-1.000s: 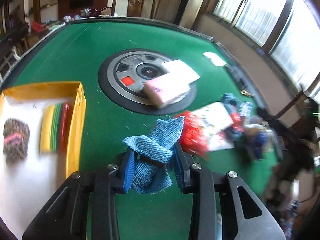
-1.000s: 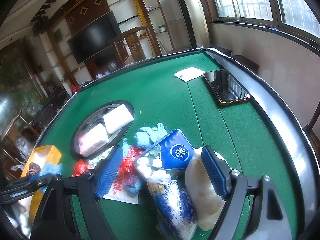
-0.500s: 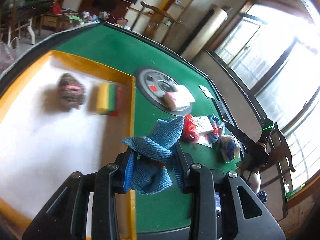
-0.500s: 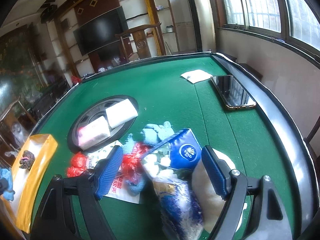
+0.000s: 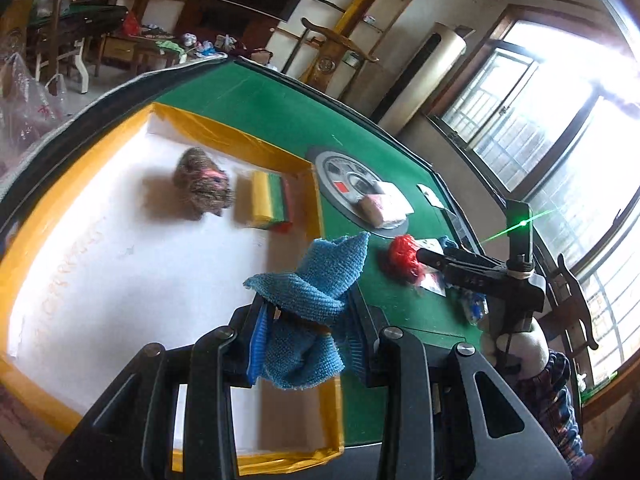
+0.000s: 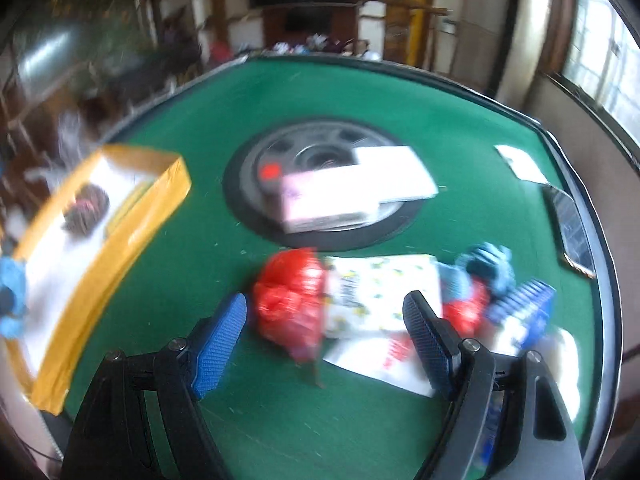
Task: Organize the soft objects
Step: 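Lift the blue cloth with left tool while right tool grasps the red plastic bag, then carry cloth and red bag into the box and open both tools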
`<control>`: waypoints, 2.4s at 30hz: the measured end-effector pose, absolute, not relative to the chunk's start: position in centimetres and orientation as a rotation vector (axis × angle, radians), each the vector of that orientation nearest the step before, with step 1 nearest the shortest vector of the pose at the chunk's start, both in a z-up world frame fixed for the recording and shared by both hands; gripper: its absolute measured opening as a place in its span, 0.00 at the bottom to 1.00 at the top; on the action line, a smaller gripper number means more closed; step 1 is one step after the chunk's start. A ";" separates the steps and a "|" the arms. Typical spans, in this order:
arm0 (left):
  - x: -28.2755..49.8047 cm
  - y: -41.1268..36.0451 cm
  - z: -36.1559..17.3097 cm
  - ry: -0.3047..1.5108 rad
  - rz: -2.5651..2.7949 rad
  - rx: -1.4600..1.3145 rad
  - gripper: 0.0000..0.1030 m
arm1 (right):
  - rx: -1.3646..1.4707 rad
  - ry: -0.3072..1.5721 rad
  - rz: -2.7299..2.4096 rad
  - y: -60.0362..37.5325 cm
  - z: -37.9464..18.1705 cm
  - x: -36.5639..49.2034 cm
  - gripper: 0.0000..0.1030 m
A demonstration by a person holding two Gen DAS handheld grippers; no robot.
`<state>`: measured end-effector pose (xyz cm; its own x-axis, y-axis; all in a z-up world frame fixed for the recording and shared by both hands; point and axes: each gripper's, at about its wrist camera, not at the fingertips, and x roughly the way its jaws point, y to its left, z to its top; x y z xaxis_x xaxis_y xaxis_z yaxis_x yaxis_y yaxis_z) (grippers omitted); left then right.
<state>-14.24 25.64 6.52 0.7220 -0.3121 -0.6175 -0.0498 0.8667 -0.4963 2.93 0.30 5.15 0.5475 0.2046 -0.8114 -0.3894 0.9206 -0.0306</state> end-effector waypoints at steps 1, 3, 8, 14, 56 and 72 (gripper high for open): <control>-14.4 26.3 6.5 0.755 -0.138 -0.520 0.31 | -0.243 0.930 0.361 1.3 4.8 3.1 0.74; -14.8 27.5 6.3 0.752 -0.108 -0.534 0.31 | -0.294 0.930 0.355 2.8 4.1 3.1 0.73; -15.5 30.3 5.5 0.751 -0.059 -0.576 0.31 | -0.395 0.969 0.298 4.6 1.8 3.9 0.60; -14.9 32.2 4.7 0.783 -0.048 -0.604 0.31 | -0.365 0.949 0.294 4.5 2.9 3.4 0.34; -2.3 38.6 4.3 0.898 0.087 -0.581 0.46 | -0.164 1.161 0.771 24.4 1.6 3.8 0.35; -8.7 38.2 6.8 0.788 0.059 -0.616 0.59 | 0.059 1.145 0.737 21.8 2.5 6.3 0.59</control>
<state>-8.74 38.16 6.75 0.7130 -0.1740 -0.6792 -0.2724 0.8239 -0.4970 6.31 21.83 2.49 0.2075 0.5579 -0.8035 -0.5004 0.7664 0.4029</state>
